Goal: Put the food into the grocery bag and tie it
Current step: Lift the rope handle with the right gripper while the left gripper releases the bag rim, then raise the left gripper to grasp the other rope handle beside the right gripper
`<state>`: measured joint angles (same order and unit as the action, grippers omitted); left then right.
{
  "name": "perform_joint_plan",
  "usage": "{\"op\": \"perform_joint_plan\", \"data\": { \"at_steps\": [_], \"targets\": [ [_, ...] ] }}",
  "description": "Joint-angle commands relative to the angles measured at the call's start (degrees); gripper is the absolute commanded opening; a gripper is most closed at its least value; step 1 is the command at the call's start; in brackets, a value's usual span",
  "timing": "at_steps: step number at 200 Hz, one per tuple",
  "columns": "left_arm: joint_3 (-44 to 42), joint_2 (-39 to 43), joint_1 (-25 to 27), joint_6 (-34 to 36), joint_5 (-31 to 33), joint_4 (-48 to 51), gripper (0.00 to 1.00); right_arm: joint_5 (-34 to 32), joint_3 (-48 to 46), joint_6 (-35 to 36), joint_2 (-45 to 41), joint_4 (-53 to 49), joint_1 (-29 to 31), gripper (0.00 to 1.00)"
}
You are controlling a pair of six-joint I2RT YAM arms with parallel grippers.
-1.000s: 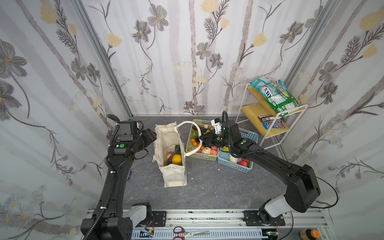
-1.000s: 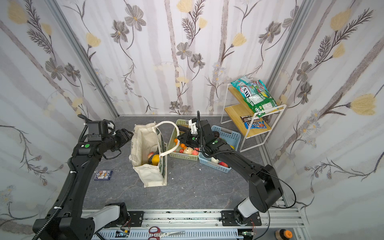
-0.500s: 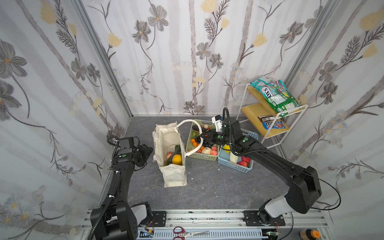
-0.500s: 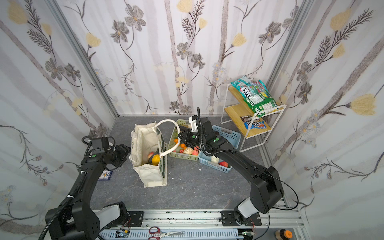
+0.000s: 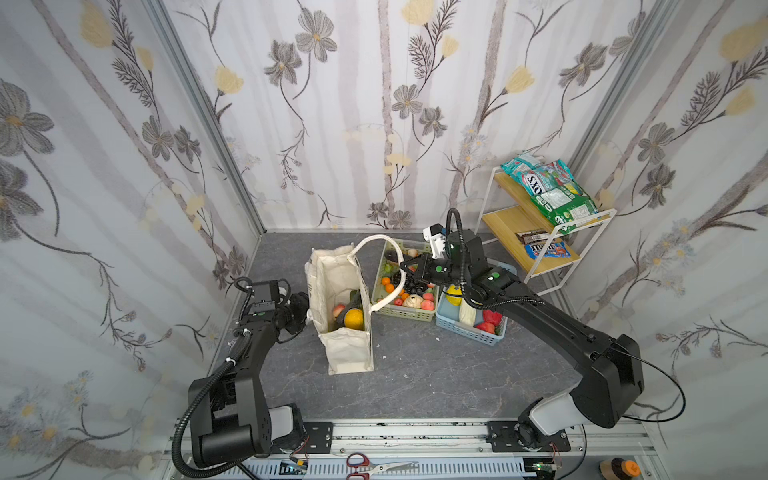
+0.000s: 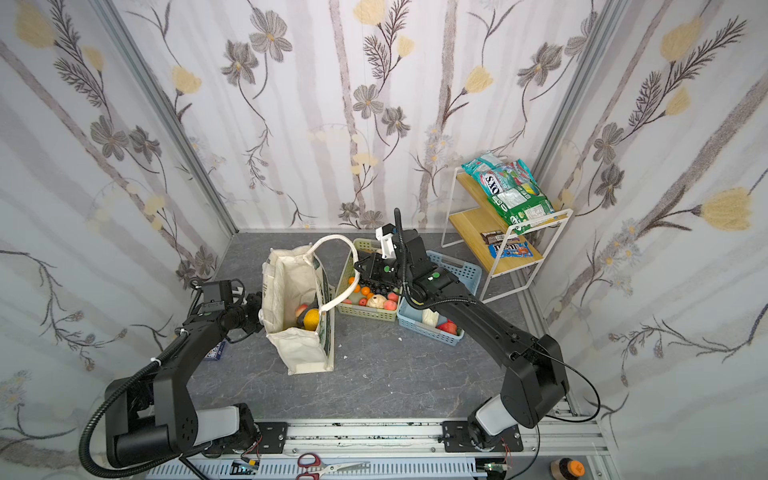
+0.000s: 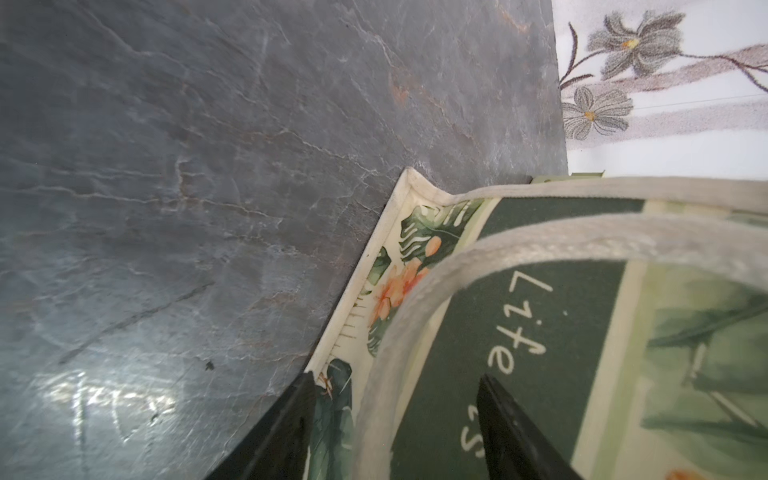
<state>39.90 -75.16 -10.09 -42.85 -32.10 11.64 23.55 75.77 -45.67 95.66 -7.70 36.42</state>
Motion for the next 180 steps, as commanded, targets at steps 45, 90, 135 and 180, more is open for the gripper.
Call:
{"op": "perform_joint_plan", "data": {
  "at_steps": [45,90,135,180],
  "targets": [
    [-0.4,-3.5,0.9,-0.5,-0.5,-4.7,0.38,0.8,1.7,0.9,-0.3,0.6,0.4,0.04],
    [0.0,-2.9,0.9,-0.2,-0.3,-4.0,0.15,0.9,2.0,1.2,-0.2,0.7,0.6,0.03],
    [3.3,1.6,0.7,1.2,1.9,1.5,0.0,0.3,3.9,3.3,-1.1,1.3,1.7,0.04],
    [10.6,5.9,0.5,3.6,5.4,10.0,0.0,-0.1,6.2,5.2,-0.8,1.6,3.3,0.04]
  ]
}}
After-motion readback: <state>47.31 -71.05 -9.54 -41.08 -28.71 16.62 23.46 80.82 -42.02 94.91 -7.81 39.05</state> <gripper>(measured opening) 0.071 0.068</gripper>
